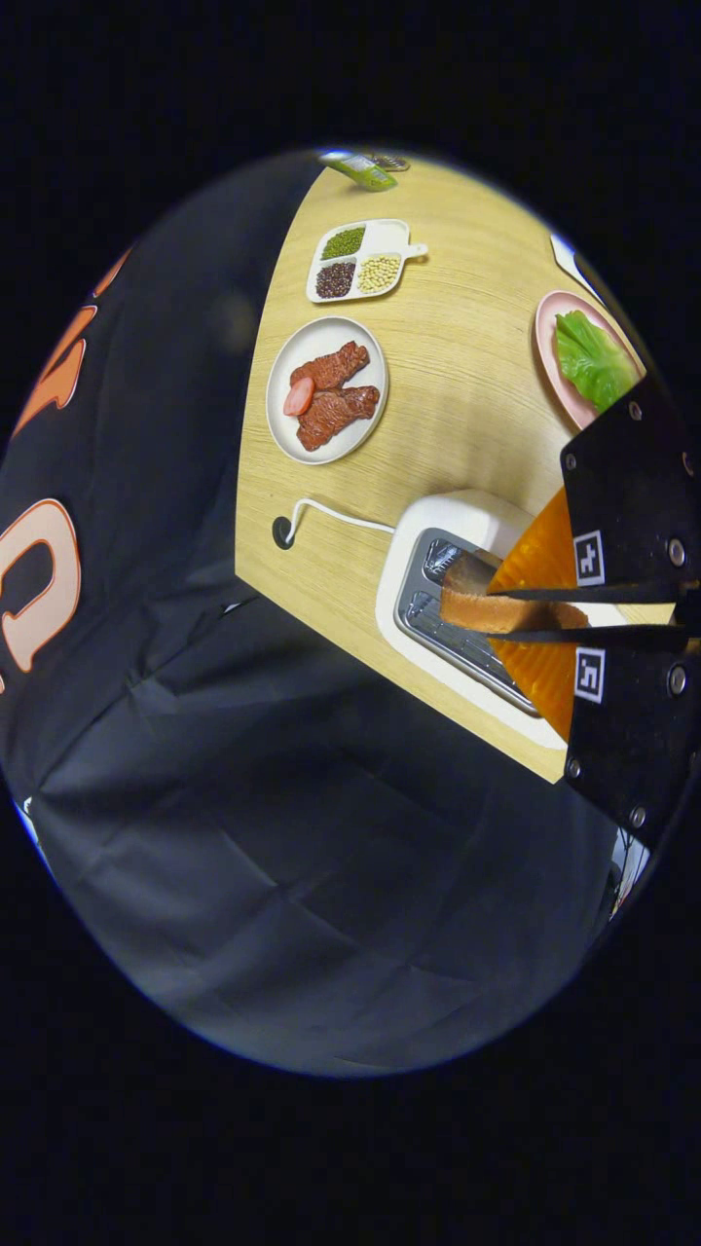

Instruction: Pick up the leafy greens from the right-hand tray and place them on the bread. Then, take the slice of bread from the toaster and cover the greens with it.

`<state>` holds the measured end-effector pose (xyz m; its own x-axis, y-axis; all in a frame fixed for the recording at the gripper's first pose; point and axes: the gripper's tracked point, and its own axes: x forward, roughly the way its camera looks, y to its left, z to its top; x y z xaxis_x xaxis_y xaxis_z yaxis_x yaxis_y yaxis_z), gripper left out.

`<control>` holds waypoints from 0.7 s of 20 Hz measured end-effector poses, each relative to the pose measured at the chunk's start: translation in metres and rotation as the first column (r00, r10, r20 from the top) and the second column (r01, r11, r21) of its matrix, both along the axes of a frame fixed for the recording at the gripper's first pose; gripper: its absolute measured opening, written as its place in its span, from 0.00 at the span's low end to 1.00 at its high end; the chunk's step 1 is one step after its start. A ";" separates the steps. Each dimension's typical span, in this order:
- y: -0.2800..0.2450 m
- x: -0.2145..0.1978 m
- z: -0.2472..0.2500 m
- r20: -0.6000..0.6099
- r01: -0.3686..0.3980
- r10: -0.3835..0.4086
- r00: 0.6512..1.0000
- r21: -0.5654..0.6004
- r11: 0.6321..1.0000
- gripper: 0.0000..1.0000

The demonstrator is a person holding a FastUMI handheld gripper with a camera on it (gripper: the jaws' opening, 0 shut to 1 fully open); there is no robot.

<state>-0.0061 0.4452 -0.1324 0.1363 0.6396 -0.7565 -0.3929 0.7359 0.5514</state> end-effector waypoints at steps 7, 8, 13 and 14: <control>-0.038 -0.004 0.047 0.046 0.049 -0.056 0.997 0.147 0.988 0.09; -0.047 -0.003 0.051 0.049 0.056 -0.065 0.997 0.159 0.986 0.09; -0.086 -0.009 0.048 0.036 0.084 -0.093 0.995 0.196 0.977 0.09; -0.096 -0.010 0.045 0.036 0.090 -0.099 0.994 0.190 0.978 0.09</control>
